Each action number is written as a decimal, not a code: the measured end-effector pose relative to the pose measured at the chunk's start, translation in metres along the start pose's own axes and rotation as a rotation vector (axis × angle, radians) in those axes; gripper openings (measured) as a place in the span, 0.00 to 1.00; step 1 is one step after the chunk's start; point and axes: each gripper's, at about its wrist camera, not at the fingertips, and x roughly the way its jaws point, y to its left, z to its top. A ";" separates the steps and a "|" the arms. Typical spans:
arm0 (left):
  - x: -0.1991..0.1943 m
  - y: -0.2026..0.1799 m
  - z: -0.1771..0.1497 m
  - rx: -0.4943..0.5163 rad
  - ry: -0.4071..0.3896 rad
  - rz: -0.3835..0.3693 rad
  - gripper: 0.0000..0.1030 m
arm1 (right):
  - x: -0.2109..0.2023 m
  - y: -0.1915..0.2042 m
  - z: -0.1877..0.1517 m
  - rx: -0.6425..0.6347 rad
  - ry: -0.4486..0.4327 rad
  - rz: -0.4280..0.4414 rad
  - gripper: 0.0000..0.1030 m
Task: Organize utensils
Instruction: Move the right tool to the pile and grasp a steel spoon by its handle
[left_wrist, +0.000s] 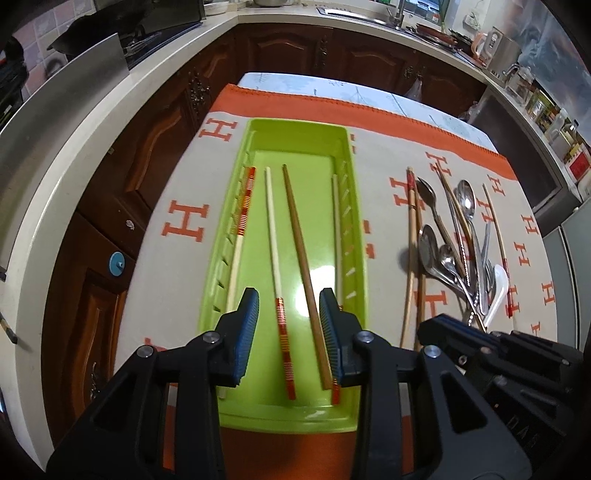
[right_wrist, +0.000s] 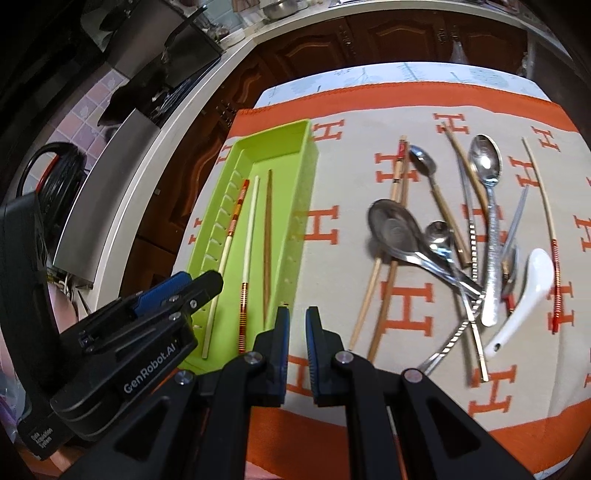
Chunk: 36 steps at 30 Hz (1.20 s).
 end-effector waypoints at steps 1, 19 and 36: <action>0.000 -0.003 0.000 0.006 0.001 0.001 0.30 | -0.003 -0.004 0.000 0.005 -0.007 0.000 0.09; 0.007 -0.082 -0.005 0.139 0.054 -0.018 0.30 | -0.048 -0.110 -0.001 0.195 -0.135 -0.030 0.09; 0.048 -0.115 -0.001 0.096 0.162 -0.141 0.30 | -0.036 -0.174 0.013 0.312 -0.082 0.071 0.09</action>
